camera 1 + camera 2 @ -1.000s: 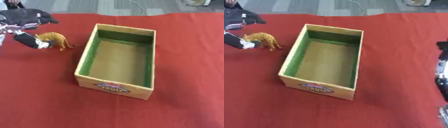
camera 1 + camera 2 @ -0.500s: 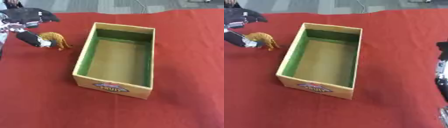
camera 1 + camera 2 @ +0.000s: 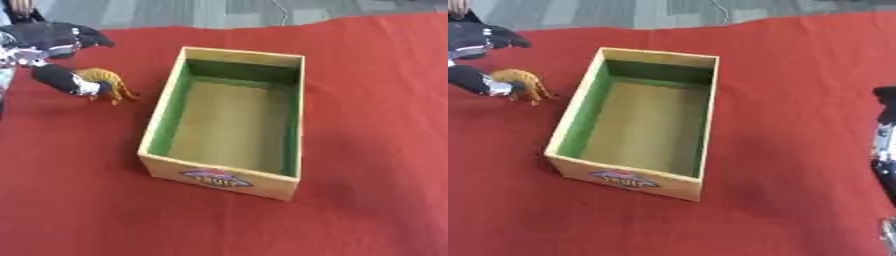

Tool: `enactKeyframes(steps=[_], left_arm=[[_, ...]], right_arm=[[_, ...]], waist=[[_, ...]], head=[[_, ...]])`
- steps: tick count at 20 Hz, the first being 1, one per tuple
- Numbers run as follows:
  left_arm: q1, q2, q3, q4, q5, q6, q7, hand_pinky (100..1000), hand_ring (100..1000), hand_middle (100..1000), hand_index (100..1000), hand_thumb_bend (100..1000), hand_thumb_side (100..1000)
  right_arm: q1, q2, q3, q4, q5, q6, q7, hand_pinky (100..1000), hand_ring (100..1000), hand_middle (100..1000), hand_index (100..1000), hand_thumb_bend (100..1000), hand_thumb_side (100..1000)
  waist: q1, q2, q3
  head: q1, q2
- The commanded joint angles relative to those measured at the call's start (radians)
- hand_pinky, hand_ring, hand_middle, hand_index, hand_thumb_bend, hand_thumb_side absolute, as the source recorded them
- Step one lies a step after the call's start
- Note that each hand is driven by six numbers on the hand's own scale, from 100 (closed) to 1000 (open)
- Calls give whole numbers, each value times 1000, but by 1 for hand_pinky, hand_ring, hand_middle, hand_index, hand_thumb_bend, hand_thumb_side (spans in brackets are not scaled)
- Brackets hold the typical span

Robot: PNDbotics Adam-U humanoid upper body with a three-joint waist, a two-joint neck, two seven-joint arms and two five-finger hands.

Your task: Pick up objects on the table and place them in the box.

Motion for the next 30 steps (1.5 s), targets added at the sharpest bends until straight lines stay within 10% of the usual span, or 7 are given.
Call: enactKeyframes(steps=[1,30], left_arm=[[-24,46,20,5,-7,-50,-66,1000,1000,887,1000,397,781],[-7,57,44,72,-157,2,-23,967,903,722,961,257,555]], right_arm=[[-9,-19,-1,-9,8,-1,5,862,629,482,810,100,486],[-22,1,12,-9,21,3,5,869,630,475,808,100,463]], waist=[[0,-16,-2],[3,17,-24]], head=[[9,-15],[38,-35]])
